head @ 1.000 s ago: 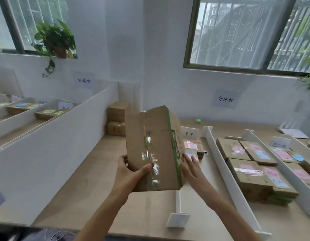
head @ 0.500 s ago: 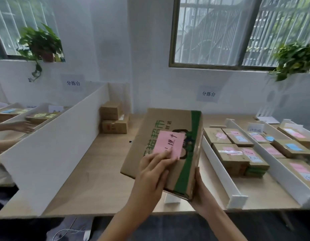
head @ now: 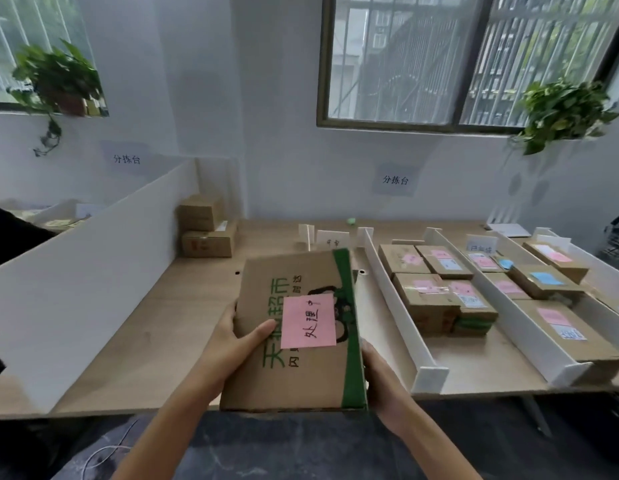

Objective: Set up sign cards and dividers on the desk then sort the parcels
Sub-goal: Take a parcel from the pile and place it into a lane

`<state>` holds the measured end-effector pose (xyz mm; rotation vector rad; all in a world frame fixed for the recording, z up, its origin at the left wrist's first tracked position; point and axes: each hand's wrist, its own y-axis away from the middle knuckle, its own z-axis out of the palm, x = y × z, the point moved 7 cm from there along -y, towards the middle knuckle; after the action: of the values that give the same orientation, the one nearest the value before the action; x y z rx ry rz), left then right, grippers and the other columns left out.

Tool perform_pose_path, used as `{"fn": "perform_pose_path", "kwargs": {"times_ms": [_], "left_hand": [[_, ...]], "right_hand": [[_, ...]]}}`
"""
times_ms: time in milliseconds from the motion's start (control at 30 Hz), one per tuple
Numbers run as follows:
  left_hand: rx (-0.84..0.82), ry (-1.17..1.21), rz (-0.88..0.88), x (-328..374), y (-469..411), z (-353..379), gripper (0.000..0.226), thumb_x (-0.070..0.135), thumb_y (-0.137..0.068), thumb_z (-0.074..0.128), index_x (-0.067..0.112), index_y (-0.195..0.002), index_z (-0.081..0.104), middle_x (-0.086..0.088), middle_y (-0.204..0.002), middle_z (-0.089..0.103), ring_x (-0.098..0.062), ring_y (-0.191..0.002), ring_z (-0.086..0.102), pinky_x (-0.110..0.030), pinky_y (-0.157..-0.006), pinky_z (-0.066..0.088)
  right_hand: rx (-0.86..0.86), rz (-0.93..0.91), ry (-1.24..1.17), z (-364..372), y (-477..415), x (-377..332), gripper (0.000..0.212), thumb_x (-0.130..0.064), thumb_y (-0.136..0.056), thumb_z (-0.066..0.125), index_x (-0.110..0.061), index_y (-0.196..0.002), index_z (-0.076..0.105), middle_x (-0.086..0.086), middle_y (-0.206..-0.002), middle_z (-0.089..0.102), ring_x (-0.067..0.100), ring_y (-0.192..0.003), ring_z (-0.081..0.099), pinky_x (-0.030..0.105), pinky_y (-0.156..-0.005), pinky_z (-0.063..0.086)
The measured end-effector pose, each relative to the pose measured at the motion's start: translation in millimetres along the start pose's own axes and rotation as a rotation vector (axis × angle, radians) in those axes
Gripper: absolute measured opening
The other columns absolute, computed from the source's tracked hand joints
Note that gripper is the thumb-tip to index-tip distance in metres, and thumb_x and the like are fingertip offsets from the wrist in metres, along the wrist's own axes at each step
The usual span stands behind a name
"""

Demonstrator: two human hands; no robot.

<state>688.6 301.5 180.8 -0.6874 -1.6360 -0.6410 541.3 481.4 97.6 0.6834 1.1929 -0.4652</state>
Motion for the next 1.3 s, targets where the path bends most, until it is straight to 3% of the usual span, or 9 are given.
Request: {"fn": "perform_pose_path", "kwargs": {"times_ms": [233,367,433,633,767,967,1033,1167,1300], "left_hand": [[-0.038,0.046,-0.004,-13,-13,111,0.061,0.033,-0.074,0.075,0.021,-0.127,0.046,0.0,-0.107,0.066,-0.013,-0.086,0.069,-0.023,-0.061,0.056],[-0.068,0.0,0.097,11,-16,180,0.067,0.035,-0.07,0.077,0.031,-0.128,0.043,0.004,-0.109,0.063,-0.01,-0.09,0.067,-0.023,-0.066,0.057],[-0.128,-0.003,0.144,21,-17,220,0.077,0.04,-0.065,0.079,0.033,-0.13,0.04,0.003,-0.112,0.062,-0.013,-0.096,0.066,-0.032,-0.075,0.059],[-0.28,0.0,0.279,62,-27,330,0.069,0.031,-0.07,0.079,0.045,-0.124,0.039,0.004,-0.112,0.062,-0.013,-0.093,0.066,-0.024,-0.066,0.058],[-0.422,-0.051,0.382,88,-30,396,0.066,0.038,-0.066,0.081,0.058,-0.115,0.04,0.008,-0.109,0.063,-0.015,-0.088,0.069,-0.033,-0.071,0.06],[-0.643,-0.097,0.483,110,-38,501,0.075,0.025,-0.07,0.081,0.037,-0.132,0.04,0.009,-0.114,0.061,-0.01,-0.088,0.07,-0.025,-0.064,0.058],[-0.687,-0.132,0.506,112,-53,536,0.075,0.021,-0.073,0.079,0.037,-0.134,0.038,0.007,-0.113,0.063,-0.012,-0.085,0.071,-0.03,-0.064,0.06],[-0.759,-0.25,0.586,126,-86,610,0.072,0.03,-0.074,0.077,0.045,-0.133,0.037,0.01,-0.108,0.064,-0.007,-0.085,0.07,-0.023,-0.066,0.058],[-0.58,-0.243,0.671,154,-137,651,0.058,0.032,-0.083,0.068,0.034,-0.134,0.042,0.009,-0.133,0.051,-0.003,-0.117,0.05,-0.019,-0.092,0.043]], "right_hand": [[0.001,-0.121,0.067,-81,23,-47,0.073,-0.075,-0.067,0.049,-0.036,-0.129,0.047,-0.001,-0.119,0.066,0.016,-0.106,0.065,0.034,-0.086,0.055],[0.115,-0.187,0.001,-145,37,-68,0.04,-0.053,-0.088,0.053,-0.042,-0.126,0.044,-0.008,-0.112,0.067,0.01,-0.101,0.064,0.026,-0.074,0.053],[0.229,-0.203,-0.035,-182,42,-72,0.042,-0.043,-0.09,0.053,-0.037,-0.131,0.043,-0.003,-0.113,0.067,0.013,-0.101,0.064,0.025,-0.07,0.052],[0.46,-0.358,-0.048,-287,84,-110,0.06,-0.05,-0.079,0.065,-0.045,-0.13,0.035,-0.005,-0.132,0.053,0.012,-0.119,0.051,0.038,-0.103,0.042],[0.663,-0.476,0.196,-364,116,-149,0.09,-0.052,-0.072,0.062,-0.043,-0.146,0.012,-0.012,-0.156,0.015,0.012,-0.141,0.018,0.039,-0.111,0.023],[0.642,-0.399,0.307,-460,121,-163,0.061,-0.029,-0.077,0.075,-0.047,-0.125,0.041,-0.007,-0.119,0.058,0.017,-0.118,0.05,0.039,-0.091,0.052],[0.689,-0.398,0.253,-491,120,-159,0.048,-0.014,-0.081,0.072,-0.043,-0.111,0.049,-0.004,-0.109,0.062,0.016,-0.109,0.057,0.025,-0.076,0.055],[0.806,-0.366,0.023,-560,106,-150,0.045,0.001,-0.079,0.068,-0.029,-0.11,0.053,0.005,-0.111,0.063,0.014,-0.1,0.063,0.023,-0.067,0.057],[0.904,-0.372,-0.125,-624,85,-156,0.046,0.0,-0.078,0.07,-0.023,-0.114,0.052,0.011,-0.108,0.065,0.022,-0.096,0.066,0.041,-0.077,0.059]]}}
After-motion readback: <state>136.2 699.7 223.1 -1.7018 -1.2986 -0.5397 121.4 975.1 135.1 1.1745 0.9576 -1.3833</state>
